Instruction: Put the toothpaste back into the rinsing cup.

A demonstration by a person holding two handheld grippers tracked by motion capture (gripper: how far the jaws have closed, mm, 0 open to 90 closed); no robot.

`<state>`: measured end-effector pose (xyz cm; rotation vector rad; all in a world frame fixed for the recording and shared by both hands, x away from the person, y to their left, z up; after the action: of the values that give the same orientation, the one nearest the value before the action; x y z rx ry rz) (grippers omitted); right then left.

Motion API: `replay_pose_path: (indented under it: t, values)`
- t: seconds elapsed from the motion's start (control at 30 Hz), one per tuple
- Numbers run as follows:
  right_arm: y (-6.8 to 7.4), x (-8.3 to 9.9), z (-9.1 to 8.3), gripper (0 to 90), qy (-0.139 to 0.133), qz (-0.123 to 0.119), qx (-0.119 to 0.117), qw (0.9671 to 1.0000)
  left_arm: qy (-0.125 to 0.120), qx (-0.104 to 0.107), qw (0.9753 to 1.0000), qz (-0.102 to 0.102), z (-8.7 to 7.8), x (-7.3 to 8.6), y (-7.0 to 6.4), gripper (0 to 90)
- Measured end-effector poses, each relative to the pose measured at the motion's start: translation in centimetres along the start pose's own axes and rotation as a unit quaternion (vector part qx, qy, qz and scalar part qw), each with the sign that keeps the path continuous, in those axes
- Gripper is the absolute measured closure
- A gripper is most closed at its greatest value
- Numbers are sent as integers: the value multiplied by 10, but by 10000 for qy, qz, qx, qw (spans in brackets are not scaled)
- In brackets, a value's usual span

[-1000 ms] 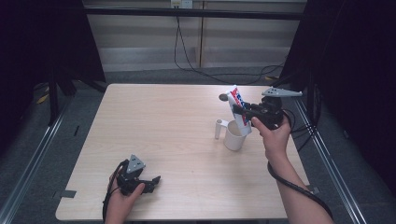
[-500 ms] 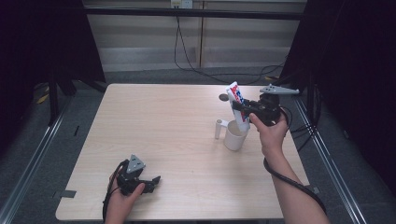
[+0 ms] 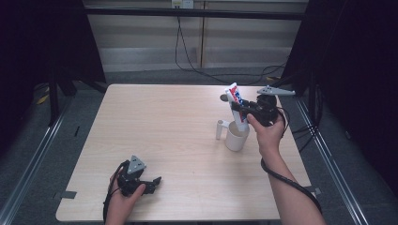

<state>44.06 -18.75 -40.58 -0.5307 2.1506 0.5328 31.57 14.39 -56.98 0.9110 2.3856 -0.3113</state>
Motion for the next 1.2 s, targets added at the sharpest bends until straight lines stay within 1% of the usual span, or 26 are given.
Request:
replay_pose_path:
  t: [0.13, 0.17, 0.23, 0.33, 0.37, 0.43, 0.5, 0.57, 0.6, 0.7, 0.87, 0.9, 1.0, 1.03, 1.07, 1.1, 1.2]
  values:
    - [-1, 2, 3, 638, -1, 14, 19, 10000, 16, -8, 10000, 21, 0, 0, 0, 160]
    - [-2, 3, 3, 638, 4, 13, 36, 10000, -5, -1, 10000, -7, 0, 0, 0, 159]
    - [-3, 5, 4, 636, -14, 27, 36, 10000, 19, -8, 10000, 23, 0, 0, 0, 160]
    - [-5, 7, 5, 633, -20, 55, 34, 10000, 18, -8, 10000, 27, 0, 0, 0, 159]
    - [-5, 7, 5, 632, -14, 50, 40, 10000, -3, -2, 10000, -4, 0, 0, 0, 159]
    - [-6, 8, 5, 630, -31, 45, 36, 10000, 18, -10, 10000, 23, 0, 0, 0, 159]
    - [-6, 9, 5, 628, -30, 68, 41, 10000, -4, -3, 10000, -6, 0, 0, 0, 159]
    - [-7, 10, 6, 625, -29, 54, 30, 10000, -3, -3, 10000, -2, 0, 0, 0, 159]
    - [-7, 11, 5, 625, -18, 60, 36, 10000, 20, -11, 10000, 32, 0, 0, 1, 159]
    - [-8, 11, 5, 611, -37, 65, 57, 10000, 16, -11, 10000, 20, 0, 0, 0, 159]
    - [-8, 16, 5, 619, 53, 14, 82, 10000, 17, -10, 10000, 23, 0, 0, 0, 159]
    - [-8, 17, 5, 623, 60, 15, 83, 9999, -4, -2, 10000, -4, 0, 0, 0, 159]
    - [-8, 19, 3, 627, 93, -29, 80, 9999, 20, -10, 10000, 27, 0, 0, 0, 159]
    - [-8, 20, 2, 627, 85, -39, 93, 9999, 1, -2, 10000, 1, 0, 0, 0, 159]
    - [-8, 20, 1, 627, 69, -50, 91, 9999, 21, -10, 10000, 26, 0, 0, 0, 159]
    - [-8, 21, 0, 627, 75, -43, 88, 9999, 1, -3, 10000, 1, 0, 0, 0, 159]
    - [-9, 23, -2, 627, 66, -67, 105, 9999, 18, -12, 10000, 24, 0, 0, 0, 159]
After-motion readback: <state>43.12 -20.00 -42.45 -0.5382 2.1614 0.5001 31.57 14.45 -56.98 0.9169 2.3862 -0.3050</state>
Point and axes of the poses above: each handheld gripper's, and its own axes: z roughly forward along the jaws, x roughly out of its underside, y roughly to its left, the point moved 9 cm from there along z, roughly forward along the jaws, and after that the axes turned 11 degrees about y, right-handed, at the moved point
